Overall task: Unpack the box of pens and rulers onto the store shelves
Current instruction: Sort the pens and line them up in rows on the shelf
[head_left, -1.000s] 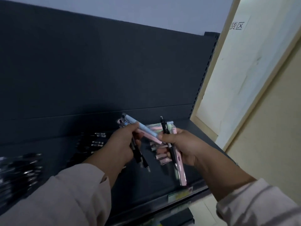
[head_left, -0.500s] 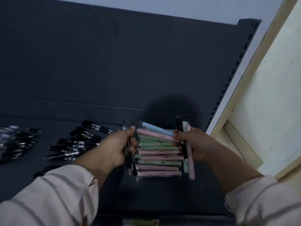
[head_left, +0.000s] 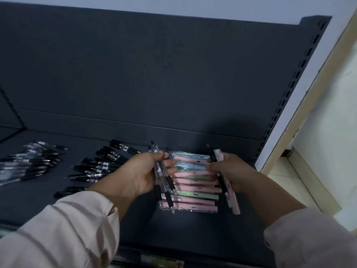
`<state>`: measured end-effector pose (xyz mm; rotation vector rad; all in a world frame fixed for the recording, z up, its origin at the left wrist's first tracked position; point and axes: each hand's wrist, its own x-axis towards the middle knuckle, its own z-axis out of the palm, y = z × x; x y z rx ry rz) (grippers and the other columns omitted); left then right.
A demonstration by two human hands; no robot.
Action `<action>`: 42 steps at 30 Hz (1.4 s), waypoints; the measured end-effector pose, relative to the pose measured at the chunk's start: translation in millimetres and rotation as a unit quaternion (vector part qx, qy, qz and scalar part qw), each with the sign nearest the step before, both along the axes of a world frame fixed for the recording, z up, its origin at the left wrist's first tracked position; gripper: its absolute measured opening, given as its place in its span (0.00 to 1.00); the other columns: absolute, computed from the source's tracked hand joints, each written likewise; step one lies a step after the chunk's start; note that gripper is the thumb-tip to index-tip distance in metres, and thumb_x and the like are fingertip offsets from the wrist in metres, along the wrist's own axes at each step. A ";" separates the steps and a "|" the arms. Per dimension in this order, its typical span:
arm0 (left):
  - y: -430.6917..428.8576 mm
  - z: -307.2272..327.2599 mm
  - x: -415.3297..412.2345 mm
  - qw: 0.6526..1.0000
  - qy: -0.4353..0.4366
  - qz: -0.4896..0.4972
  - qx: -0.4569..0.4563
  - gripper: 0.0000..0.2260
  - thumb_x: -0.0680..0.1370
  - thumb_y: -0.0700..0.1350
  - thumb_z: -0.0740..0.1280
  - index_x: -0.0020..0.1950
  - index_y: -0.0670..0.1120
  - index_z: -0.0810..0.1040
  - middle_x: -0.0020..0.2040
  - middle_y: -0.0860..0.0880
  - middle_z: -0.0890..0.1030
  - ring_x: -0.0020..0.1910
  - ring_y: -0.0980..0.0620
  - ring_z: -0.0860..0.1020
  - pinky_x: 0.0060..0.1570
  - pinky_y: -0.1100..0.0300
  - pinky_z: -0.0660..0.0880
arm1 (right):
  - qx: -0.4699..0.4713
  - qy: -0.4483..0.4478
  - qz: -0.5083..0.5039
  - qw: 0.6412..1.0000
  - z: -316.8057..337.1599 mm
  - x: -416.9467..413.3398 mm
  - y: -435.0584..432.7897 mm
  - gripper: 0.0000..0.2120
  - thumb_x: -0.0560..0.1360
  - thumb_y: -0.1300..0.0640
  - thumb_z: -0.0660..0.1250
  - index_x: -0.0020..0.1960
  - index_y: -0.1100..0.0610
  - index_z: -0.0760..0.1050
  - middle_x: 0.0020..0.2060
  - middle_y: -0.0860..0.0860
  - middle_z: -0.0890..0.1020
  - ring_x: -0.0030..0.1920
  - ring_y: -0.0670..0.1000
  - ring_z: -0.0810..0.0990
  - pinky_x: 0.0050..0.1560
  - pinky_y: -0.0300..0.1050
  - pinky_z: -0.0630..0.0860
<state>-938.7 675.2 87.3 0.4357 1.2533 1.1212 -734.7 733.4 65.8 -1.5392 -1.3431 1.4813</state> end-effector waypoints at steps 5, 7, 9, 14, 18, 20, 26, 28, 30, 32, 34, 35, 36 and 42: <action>-0.8 1.3 -2.2 1.000 -0.019 -0.005 0.011 0.09 0.83 0.44 0.56 0.48 0.44 0.74 0.45 0.42 0.83 0.42 0.44 0.81 0.38 0.43 0.79 | 0.049 -0.050 -0.011 0.997 11.5 -0.4 -1.8 0.06 0.73 0.66 0.70 0.48 0.62 0.75 0.42 0.59 0.79 0.31 0.55 0.80 0.27 0.40 0.73; 1.2 0.1 -2.5 0.999 -0.022 -0.007 0.024 0.09 0.83 0.45 0.56 0.50 0.45 0.74 0.45 0.43 0.84 0.40 0.45 0.83 0.40 0.46 0.79 | 0.070 -0.049 -0.008 0.996 16.1 -4.5 -6.1 0.06 0.73 0.66 0.70 0.47 0.61 0.75 0.38 0.57 0.79 0.29 0.53 0.79 0.26 0.39 0.71; 3.6 -0.4 -1.6 0.999 -0.029 -0.005 0.042 0.08 0.82 0.45 0.57 0.51 0.45 0.75 0.46 0.45 0.85 0.38 0.47 0.84 0.42 0.49 0.79 | 0.076 -0.024 0.022 0.997 18.7 -12.3 -13.1 0.05 0.72 0.66 0.71 0.45 0.61 0.75 0.36 0.56 0.78 0.29 0.52 0.79 0.26 0.38 0.72; 8.1 2.3 1.8 0.991 -0.090 0.037 0.092 0.08 0.82 0.45 0.57 0.51 0.46 0.75 0.51 0.45 0.84 0.41 0.47 0.83 0.34 0.54 0.80 | -0.008 0.057 0.092 0.994 17.0 -33.0 -30.6 0.06 0.73 0.64 0.70 0.49 0.60 0.77 0.38 0.56 0.82 0.33 0.52 0.81 0.38 0.46 0.76; 6.7 7.0 -0.8 0.982 -0.118 0.083 0.122 0.08 0.83 0.44 0.56 0.51 0.45 0.74 0.51 0.44 0.83 0.46 0.46 0.82 0.34 0.52 0.82 | -0.055 0.113 0.098 0.987 15.5 -42.8 -34.7 0.06 0.75 0.62 0.68 0.52 0.58 0.78 0.39 0.55 0.83 0.33 0.53 0.81 0.42 0.49 0.72; 4.3 8.3 -4.0 0.979 -0.122 0.098 0.127 0.08 0.83 0.44 0.56 0.50 0.45 0.74 0.50 0.44 0.82 0.46 0.46 0.82 0.35 0.53 0.81 | -0.065 0.133 0.104 0.984 16.2 -50.0 -37.0 0.04 0.75 0.63 0.68 0.49 0.58 0.77 0.39 0.56 0.83 0.32 0.51 0.81 0.36 0.43 0.73; -0.6 9.3 -28.8 0.969 -0.119 0.174 0.129 0.10 0.83 0.46 0.56 0.46 0.46 0.73 0.44 0.46 0.80 0.45 0.48 0.80 0.57 0.52 0.73 | -0.079 0.152 0.142 0.975 16.2 -91.4 -41.9 0.10 0.77 0.62 0.67 0.57 0.60 0.74 0.46 0.57 0.81 0.43 0.60 0.83 0.26 0.39 0.74; -3.1 8.3 -41.0 0.963 -0.121 0.200 0.131 0.10 0.83 0.46 0.56 0.45 0.47 0.72 0.43 0.45 0.79 0.44 0.48 0.80 0.56 0.52 0.74 | -0.078 0.143 0.157 0.974 14.8 -109.0 -43.9 0.13 0.76 0.62 0.68 0.60 0.59 0.73 0.47 0.55 0.82 0.40 0.59 0.84 0.26 0.38 0.72; -6.8 6.6 -56.8 0.961 -0.118 0.212 0.132 0.10 0.83 0.46 0.56 0.45 0.46 0.73 0.43 0.45 0.79 0.44 0.48 0.79 0.50 0.53 0.75 | -0.070 0.139 0.158 0.975 13.5 -127.9 -45.1 0.13 0.74 0.64 0.69 0.57 0.58 0.73 0.44 0.54 0.82 0.36 0.55 0.83 0.24 0.37 0.69; -11.8 4.8 -78.4 0.962 -0.116 0.211 0.126 0.10 0.82 0.47 0.57 0.45 0.46 0.73 0.42 0.46 0.77 0.43 0.49 0.77 0.44 0.55 0.74 | -0.061 0.132 0.148 0.978 12.9 -148.2 -44.6 0.10 0.73 0.66 0.70 0.52 0.57 0.74 0.38 0.53 0.82 0.32 0.53 0.81 0.23 0.37 0.67; -18.3 3.4 -103.2 0.971 -0.091 0.193 0.105 0.10 0.81 0.48 0.59 0.43 0.47 0.75 0.40 0.48 0.77 0.41 0.50 0.75 0.42 0.58 0.72 | -0.057 0.128 0.139 0.980 12.6 -167.8 -43.1 0.09 0.72 0.67 0.70 0.47 0.56 0.73 0.35 0.52 0.80 0.30 0.52 0.79 0.22 0.37 0.67; -22.4 3.5 -115.8 0.977 -0.067 0.182 0.087 0.10 0.80 0.49 0.59 0.41 0.48 0.75 0.38 0.49 0.77 0.39 0.52 0.74 0.39 0.59 0.69 | -0.059 0.127 0.137 0.981 13.1 -177.5 -43.1 0.09 0.72 0.67 0.70 0.46 0.56 0.73 0.34 0.52 0.80 0.30 0.51 0.79 0.22 0.37 0.67; -26.8 3.6 -128.9 0.982 -0.041 0.173 0.067 0.10 0.79 0.50 0.60 0.40 0.49 0.75 0.35 0.51 0.76 0.37 0.53 0.73 0.36 0.61 0.66 | -0.060 0.124 0.140 0.981 13.2 -186.9 -43.1 0.09 0.72 0.68 0.70 0.46 0.56 0.73 0.34 0.52 0.80 0.30 0.51 0.78 0.23 0.37 0.68; -54.6 -1.6 -216.8 0.979 0.059 0.194 0.037 0.05 0.76 0.45 0.65 0.41 0.49 0.73 0.33 0.52 0.74 0.28 0.55 0.68 0.27 0.66 0.62 | -0.061 0.090 0.167 0.980 11.1 -246.5 -42.0 0.08 0.73 0.67 0.69 0.45 0.56 0.74 0.37 0.52 0.80 0.31 0.50 0.77 0.24 0.37 0.70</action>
